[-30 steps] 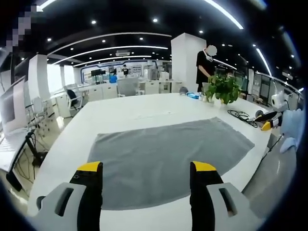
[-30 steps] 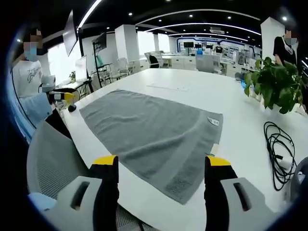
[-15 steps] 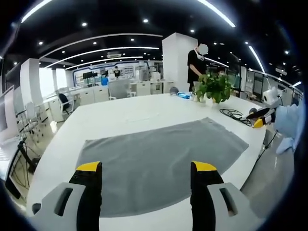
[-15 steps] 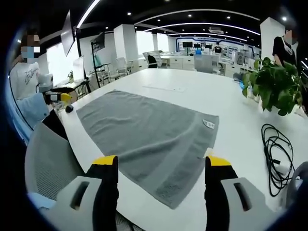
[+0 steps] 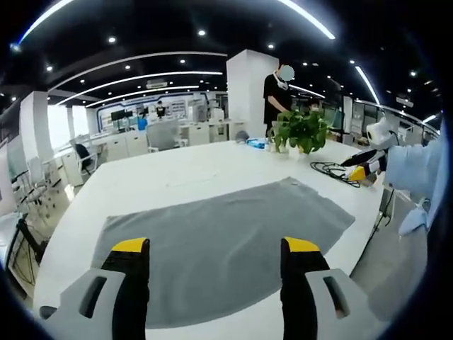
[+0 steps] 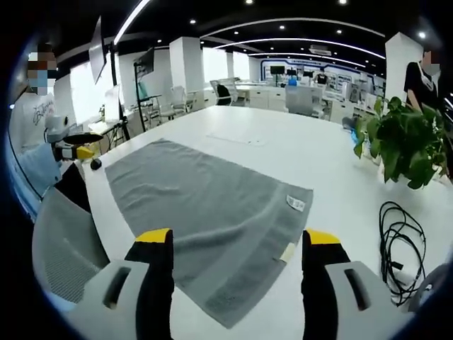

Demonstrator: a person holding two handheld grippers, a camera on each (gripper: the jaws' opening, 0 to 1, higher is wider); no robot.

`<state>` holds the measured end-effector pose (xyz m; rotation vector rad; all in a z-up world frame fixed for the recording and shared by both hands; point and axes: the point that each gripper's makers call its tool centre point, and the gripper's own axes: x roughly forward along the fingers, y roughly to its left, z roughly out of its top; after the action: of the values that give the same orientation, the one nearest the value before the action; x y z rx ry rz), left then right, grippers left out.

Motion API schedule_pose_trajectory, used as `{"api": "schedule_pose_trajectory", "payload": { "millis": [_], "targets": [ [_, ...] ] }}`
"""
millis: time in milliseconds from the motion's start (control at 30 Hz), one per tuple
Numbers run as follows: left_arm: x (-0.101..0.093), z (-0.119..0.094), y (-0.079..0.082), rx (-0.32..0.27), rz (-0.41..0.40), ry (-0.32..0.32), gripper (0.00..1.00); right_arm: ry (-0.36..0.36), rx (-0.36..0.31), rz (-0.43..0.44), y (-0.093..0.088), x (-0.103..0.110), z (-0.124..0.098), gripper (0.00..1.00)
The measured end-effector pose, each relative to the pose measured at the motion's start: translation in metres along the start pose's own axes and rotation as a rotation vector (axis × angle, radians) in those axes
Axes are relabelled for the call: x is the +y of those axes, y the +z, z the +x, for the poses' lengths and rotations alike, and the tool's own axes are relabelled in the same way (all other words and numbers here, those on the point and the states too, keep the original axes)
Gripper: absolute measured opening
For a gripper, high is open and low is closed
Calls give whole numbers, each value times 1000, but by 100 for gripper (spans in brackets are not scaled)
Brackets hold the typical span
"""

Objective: Fold the towel on the table until its edges align and the towel forms a compact rectangular stack.

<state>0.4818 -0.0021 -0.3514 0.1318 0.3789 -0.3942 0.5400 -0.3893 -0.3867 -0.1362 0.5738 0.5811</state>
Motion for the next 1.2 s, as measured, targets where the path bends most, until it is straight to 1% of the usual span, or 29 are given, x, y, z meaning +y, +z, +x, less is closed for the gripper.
{"api": "schedule_pose_trajectory", "payload": {
  "millis": [133, 367, 467, 567, 667, 733, 800, 900, 933, 1000, 1133, 1200],
  "targets": [
    [-5, 0, 3, -2, 1, -6, 78, 8, -3, -18, 8, -4, 7, 74],
    [-5, -1, 2, -3, 1, -10, 78, 21, 9, -30, 11, -9, 18, 74],
    [-8, 0, 1, 2, 1, -17, 78, 21, 15, -31, 13, -18, 24, 74],
    [-12, 1, 0, 7, 6, -23, 78, 22, 20, -29, 14, -18, 26, 74],
    [-17, 4, 0, 9, 12, -30, 78, 23, 23, -34, 18, -29, 33, 74],
    [-19, 6, 0, 9, 12, -35, 78, 24, 23, -35, 20, -32, 36, 74],
    [-29, 11, 2, 11, 20, -50, 78, 22, 26, -36, 23, -35, 40, 74],
    [-36, 16, 3, 10, 32, -63, 78, 23, 26, -33, 26, -44, 46, 74],
    [-42, 20, 4, 8, 36, -73, 78, 22, 25, -31, 25, -43, 44, 74],
    [-48, 24, 6, 6, 39, -81, 78, 25, 26, -25, 28, -46, 50, 74],
    [-65, 34, 12, -2, 51, -106, 78, 31, 26, -25, 32, -48, 54, 75],
    [-78, 39, 16, -9, 51, -122, 78, 33, 24, -32, 35, -49, 56, 75]
  ]
}}
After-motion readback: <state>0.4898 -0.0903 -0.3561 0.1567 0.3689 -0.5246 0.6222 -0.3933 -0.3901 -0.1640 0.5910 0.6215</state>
